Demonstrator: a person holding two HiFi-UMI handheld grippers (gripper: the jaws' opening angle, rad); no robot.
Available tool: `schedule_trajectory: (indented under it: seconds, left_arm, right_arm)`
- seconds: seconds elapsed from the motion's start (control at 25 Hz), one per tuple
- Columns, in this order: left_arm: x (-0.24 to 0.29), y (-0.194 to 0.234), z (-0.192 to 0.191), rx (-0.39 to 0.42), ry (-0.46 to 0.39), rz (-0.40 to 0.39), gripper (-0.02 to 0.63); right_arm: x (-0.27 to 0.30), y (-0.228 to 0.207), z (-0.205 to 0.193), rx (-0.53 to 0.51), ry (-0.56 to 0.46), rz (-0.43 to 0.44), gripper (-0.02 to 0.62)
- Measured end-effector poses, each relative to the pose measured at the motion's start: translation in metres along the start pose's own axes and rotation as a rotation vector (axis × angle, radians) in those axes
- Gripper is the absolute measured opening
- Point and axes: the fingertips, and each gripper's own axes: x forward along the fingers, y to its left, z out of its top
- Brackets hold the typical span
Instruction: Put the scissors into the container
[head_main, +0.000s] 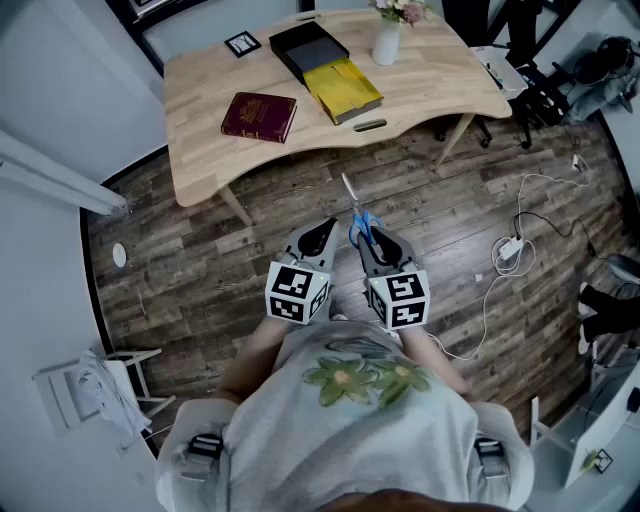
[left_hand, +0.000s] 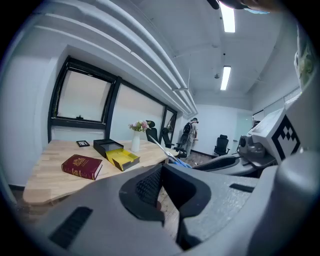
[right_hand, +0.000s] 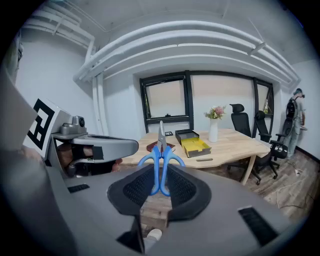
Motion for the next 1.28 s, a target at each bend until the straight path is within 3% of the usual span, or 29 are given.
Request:
schedule_trajectory:
  seconds: [1.04,1.28]
  left_arm:
    - [0.074,0.132,0.052,0.028,-0.015,-0.051,0.006]
    - [0.087,0.136,0.048,0.014,0.001,-0.088,0.006]
  right_arm:
    - [0.131,-0.026,0.065,0.058,-0.018,-0.07,0.081]
    - [0.14,-0.032,0.066,0.071,-0.009,-0.095,0.081]
